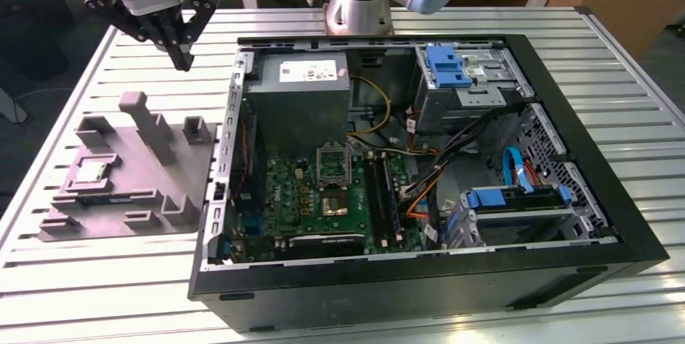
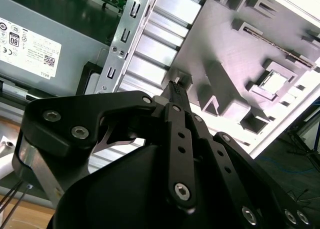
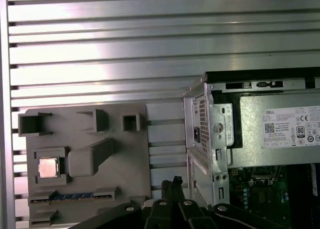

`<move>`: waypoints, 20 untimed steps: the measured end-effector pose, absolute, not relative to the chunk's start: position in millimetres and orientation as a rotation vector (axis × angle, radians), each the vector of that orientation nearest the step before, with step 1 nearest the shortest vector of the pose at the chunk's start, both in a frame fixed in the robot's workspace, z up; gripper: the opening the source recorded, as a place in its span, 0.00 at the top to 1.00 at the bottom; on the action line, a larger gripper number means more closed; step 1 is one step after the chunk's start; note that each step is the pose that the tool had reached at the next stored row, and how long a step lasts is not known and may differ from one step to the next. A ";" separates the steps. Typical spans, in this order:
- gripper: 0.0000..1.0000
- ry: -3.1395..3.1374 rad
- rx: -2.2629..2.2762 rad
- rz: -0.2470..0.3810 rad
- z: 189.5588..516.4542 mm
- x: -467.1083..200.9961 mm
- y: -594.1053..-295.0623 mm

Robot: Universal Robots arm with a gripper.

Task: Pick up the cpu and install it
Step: 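Reach for the cpu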

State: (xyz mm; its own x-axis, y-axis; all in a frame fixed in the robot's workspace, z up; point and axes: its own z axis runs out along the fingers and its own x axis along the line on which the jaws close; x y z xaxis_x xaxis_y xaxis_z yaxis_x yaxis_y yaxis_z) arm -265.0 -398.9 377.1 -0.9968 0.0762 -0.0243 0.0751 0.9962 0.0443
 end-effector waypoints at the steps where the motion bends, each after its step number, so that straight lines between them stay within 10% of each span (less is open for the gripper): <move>1: 0.89 3.113 0.118 0.067 377.0 -265.2 -398.9; 20: 0.89 3.113 0.118 0.067 376.2 -271.0 -398.9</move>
State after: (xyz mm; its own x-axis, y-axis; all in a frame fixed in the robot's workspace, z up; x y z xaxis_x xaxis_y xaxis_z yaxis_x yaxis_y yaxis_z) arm -271.0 -398.9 376.2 -0.9968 0.0762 -0.0243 0.0751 0.9962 0.0442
